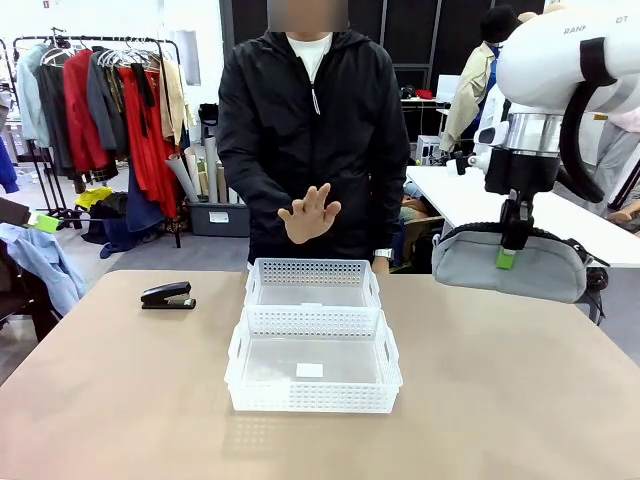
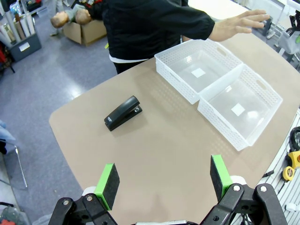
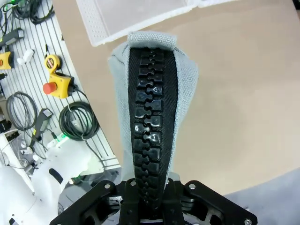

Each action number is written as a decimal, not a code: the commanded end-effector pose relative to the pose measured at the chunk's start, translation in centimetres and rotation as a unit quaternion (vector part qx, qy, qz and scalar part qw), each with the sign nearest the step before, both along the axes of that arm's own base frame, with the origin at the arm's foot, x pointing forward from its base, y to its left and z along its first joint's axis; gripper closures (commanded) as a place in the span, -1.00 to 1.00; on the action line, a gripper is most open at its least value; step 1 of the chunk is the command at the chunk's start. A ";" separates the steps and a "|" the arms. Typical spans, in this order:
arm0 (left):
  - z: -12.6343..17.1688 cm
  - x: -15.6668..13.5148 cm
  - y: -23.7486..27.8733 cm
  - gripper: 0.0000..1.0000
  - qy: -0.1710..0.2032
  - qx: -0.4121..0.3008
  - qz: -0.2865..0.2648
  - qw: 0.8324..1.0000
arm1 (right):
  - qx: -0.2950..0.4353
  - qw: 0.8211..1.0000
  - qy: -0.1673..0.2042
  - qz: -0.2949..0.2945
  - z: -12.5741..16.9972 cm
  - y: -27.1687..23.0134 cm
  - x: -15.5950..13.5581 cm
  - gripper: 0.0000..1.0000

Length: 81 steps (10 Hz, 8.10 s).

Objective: Distribute items into two baskets.
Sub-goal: Move the picked Pencil pouch towards the Organizing basket indicated by the person, stopping as directed, then place the picked Pencil pouch into the Organizing basket as instructed by the person.

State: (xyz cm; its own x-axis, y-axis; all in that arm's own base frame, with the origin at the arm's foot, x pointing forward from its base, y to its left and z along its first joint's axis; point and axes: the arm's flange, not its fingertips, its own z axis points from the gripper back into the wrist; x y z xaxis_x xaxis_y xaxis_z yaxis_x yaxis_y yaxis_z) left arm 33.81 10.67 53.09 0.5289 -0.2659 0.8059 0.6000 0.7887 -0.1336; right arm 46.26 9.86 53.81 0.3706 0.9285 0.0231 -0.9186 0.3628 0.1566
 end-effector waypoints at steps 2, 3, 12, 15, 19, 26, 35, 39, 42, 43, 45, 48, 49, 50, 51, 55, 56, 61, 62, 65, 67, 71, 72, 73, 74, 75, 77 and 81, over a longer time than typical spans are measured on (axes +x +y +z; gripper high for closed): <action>0.0 0.0 0.1 -1.00 -0.005 -0.005 -0.005 1.000 | -0.004 1.000 0.003 -0.001 0.8 0.0 0.4 1.00; 0.0 0.0 0.1 -1.00 -0.005 -0.005 -0.005 1.000 | -0.004 1.000 0.003 -0.001 0.8 0.0 0.4 1.00; 0.0 0.0 0.1 -1.00 -0.005 -0.005 -0.005 1.000 | -0.004 1.000 0.003 -0.001 0.8 0.0 0.4 1.00; 0.0 0.0 0.1 -1.00 -0.005 -0.005 -0.005 1.000 | -0.004 1.000 0.003 -0.001 0.8 0.0 0.4 1.00; 0.0 0.0 0.1 -1.00 -0.005 -0.005 -0.005 1.000 | -0.004 1.000 0.003 -0.001 0.8 0.0 0.4 1.00; 0.0 0.0 0.1 -1.00 -0.005 -0.005 -0.005 1.000 | -0.026 0.999 -0.022 0.020 -0.2 6.6 -4.2 1.00; 0.0 0.0 0.1 -1.00 -0.005 -0.005 -0.005 1.000 | -0.002 0.995 -0.056 0.084 -4.8 16.2 -6.4 1.00; 0.0 0.0 0.1 -1.00 -0.005 -0.005 -0.005 1.000 | 0.012 0.991 -0.066 0.114 -5.8 20.6 -5.8 1.00; 0.0 0.0 0.1 -1.00 -0.005 -0.005 -0.005 1.000 | 0.013 0.988 -0.076 0.133 -6.5 23.3 -4.2 1.00; 0.0 0.0 0.1 -1.00 -0.005 -0.005 -0.005 1.000 | 0.007 0.988 -0.079 0.136 -6.8 24.3 -3.6 1.00; 0.0 0.0 0.1 -1.00 -0.005 -0.005 -0.005 1.000 | 0.013 0.985 -0.075 0.158 -7.6 26.2 -2.8 1.00; 0.0 0.0 0.1 -1.00 -0.005 -0.005 -0.005 1.000 | 0.015 0.982 -0.078 0.171 -9.0 28.2 -2.1 1.00; 0.0 0.0 0.1 -1.00 -0.005 -0.005 -0.005 1.000 | 0.002 0.983 -0.089 0.164 -9.5 28.6 -1.8 1.00; 0.0 0.0 0.1 -1.00 -0.005 -0.005 -0.005 1.000 | 0.002 0.981 -0.091 0.171 -10.1 28.9 -1.7 1.00; 0.0 0.0 0.1 -1.00 -0.005 -0.005 -0.005 1.000 | 0.003 0.979 -0.096 0.178 -10.6 29.0 -1.6 1.00; 0.0 0.0 0.1 -1.00 -0.005 -0.005 -0.005 1.000 | 0.015 0.980 -0.078 0.182 -13.6 29.1 -0.9 1.00; 0.0 0.0 0.1 -1.00 -0.005 -0.005 -0.005 1.000 | 0.015 0.981 -0.073 0.180 -14.2 29.1 -0.9 1.00; 0.0 0.0 0.1 -1.00 -0.005 -0.005 -0.005 1.000 | 0.029 0.981 -0.068 0.178 -17.0 29.2 -0.5 1.00; 0.0 0.0 0.1 -1.00 -0.005 -0.005 -0.005 1.000 | 0.026 0.982 -0.063 0.177 -17.5 29.2 -0.5 1.00; 0.0 0.0 0.1 -1.00 -0.005 -0.005 -0.005 1.000 | 0.025 0.982 -0.051 0.180 -18.4 29.4 -0.3 1.00; 0.0 0.0 0.1 -1.00 -0.005 -0.005 -0.005 1.000 | 0.033 0.982 -0.047 0.182 -18.8 29.4 -0.3 0.60; 0.0 0.0 0.1 -1.00 -0.005 -0.005 -0.005 1.000 | 0.031 0.981 -0.052 0.185 -18.3 29.2 -0.5 -0.89; 0.0 0.0 0.1 -1.00 -0.005 -0.005 -0.005 1.000 | 0.028 0.981 -0.054 0.186 -18.0 29.1 -0.7 -1.00; 0.0 0.0 0.1 -1.00 -0.005 -0.005 -0.005 1.000 | 0.022 0.980 -0.060 0.188 -17.5 29.1 -1.0 -1.00; 0.0 0.0 0.1 -1.00 -0.005 -0.005 -0.005 1.000 | 0.019 0.980 -0.063 0.189 -17.1 29.0 -1.5 -1.00; 0.0 0.0 0.1 -1.00 -0.005 -0.005 -0.005 1.000 | 0.014 0.980 -0.065 0.189 -16.6 28.8 -2.0 -1.00; 0.0 0.0 0.1 -1.00 -0.005 -0.005 -0.005 1.000 | 0.001 0.979 -0.075 0.189 -15.6 28.5 -3.0 -1.00; 0.0 0.0 0.1 -1.00 -0.005 -0.005 -0.005 1.000 | -0.014 0.977 -0.083 0.195 -14.4 28.4 -3.7 -1.00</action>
